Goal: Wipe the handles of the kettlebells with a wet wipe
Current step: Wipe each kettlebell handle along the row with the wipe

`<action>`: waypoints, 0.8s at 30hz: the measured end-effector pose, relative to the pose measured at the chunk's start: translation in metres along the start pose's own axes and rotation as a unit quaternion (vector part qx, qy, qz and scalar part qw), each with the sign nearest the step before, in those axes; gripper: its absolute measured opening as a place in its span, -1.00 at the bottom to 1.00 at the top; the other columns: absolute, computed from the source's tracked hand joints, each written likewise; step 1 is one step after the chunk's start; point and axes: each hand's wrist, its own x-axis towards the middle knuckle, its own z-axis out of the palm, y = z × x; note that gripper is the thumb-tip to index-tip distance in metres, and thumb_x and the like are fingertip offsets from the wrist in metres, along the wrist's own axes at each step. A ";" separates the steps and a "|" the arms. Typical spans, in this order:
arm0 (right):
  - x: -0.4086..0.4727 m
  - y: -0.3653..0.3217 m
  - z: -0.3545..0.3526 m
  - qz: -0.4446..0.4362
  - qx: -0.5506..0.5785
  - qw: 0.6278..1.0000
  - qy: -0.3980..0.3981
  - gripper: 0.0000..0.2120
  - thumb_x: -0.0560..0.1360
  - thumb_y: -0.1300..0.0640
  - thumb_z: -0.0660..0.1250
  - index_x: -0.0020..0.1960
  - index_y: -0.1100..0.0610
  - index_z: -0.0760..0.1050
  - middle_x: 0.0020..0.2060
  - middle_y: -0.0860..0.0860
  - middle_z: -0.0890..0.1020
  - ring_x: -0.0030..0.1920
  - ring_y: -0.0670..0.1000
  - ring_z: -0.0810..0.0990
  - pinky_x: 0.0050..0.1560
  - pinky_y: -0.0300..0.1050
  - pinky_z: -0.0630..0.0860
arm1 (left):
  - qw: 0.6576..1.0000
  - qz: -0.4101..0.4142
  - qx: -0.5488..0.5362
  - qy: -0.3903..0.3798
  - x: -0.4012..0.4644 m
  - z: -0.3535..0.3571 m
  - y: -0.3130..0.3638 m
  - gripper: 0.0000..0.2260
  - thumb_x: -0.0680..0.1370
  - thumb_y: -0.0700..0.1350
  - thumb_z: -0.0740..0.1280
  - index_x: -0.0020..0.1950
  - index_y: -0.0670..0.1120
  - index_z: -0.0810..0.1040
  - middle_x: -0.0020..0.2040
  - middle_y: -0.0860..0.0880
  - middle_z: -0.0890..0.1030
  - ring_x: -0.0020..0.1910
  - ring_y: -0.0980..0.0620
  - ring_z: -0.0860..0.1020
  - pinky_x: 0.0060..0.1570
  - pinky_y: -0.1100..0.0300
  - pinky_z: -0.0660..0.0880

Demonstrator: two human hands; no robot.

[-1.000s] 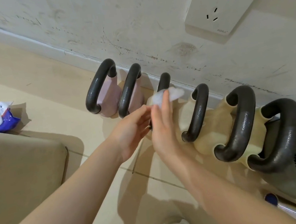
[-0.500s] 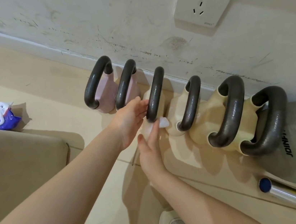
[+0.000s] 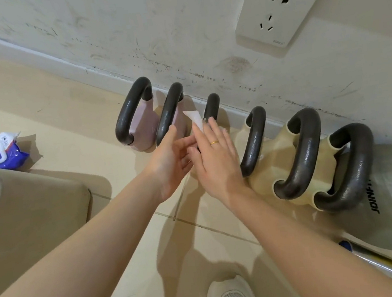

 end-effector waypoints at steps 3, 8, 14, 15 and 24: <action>0.005 0.014 -0.009 -0.082 -0.077 0.993 -0.038 -0.45 0.56 -0.10 -0.15 0.48 0.10 0.16 0.50 0.01 0.20 0.52 -0.01 -0.04 0.47 -0.14 -0.28 | 1.000 -0.001 -0.002 0.009 0.000 0.000 0.000 -0.40 0.59 0.24 -0.11 0.36 -0.13 0.42 0.29 -0.06 0.54 0.27 0.05 0.47 0.38 0.07 0.29; 0.056 0.037 -0.032 -0.090 -0.011 0.996 -0.025 -0.58 0.62 0.04 -0.05 0.14 0.17 0.53 0.25 0.08 0.54 0.45 0.07 0.25 0.46 0.03 0.12 | 0.999 -0.012 0.019 0.034 0.006 -0.004 -0.001 -0.38 0.57 0.27 -0.15 0.30 -0.09 0.45 0.26 0.00 0.54 0.27 0.08 0.45 0.29 0.07 0.35; 0.100 0.043 -0.040 0.163 0.302 0.939 -0.034 -0.64 0.62 -0.03 -0.02 0.11 0.07 0.51 -0.10 -0.05 0.51 -0.05 -0.06 0.47 -0.04 -0.16 0.36 | 0.997 0.002 0.056 0.044 0.013 -0.007 -0.005 -0.41 0.57 0.26 -0.14 0.18 -0.04 0.55 0.20 -0.01 0.59 0.22 0.07 0.49 0.17 0.09 0.42; 0.104 0.044 -0.040 0.227 0.375 0.898 -0.033 -0.61 0.61 -0.08 -0.03 0.08 0.05 0.52 -0.13 -0.06 0.50 -0.06 -0.06 0.47 0.00 -0.13 0.39 | 0.997 0.006 0.058 0.049 0.014 -0.007 -0.006 -0.41 0.58 0.26 -0.14 0.16 -0.04 0.56 0.19 -0.03 0.59 0.22 0.05 0.50 0.16 0.09 0.43; 0.065 0.035 -0.025 0.002 0.197 0.980 0.008 -0.56 0.59 -0.03 -0.05 0.21 0.13 0.50 0.35 0.02 0.45 0.48 0.05 0.15 0.46 -0.04 -0.01 | 0.993 0.036 0.050 0.100 0.027 -0.006 -0.012 -0.30 0.56 0.28 -0.20 0.13 -0.15 0.56 0.00 -0.10 0.61 0.01 -0.01 0.54 0.14 0.12 0.45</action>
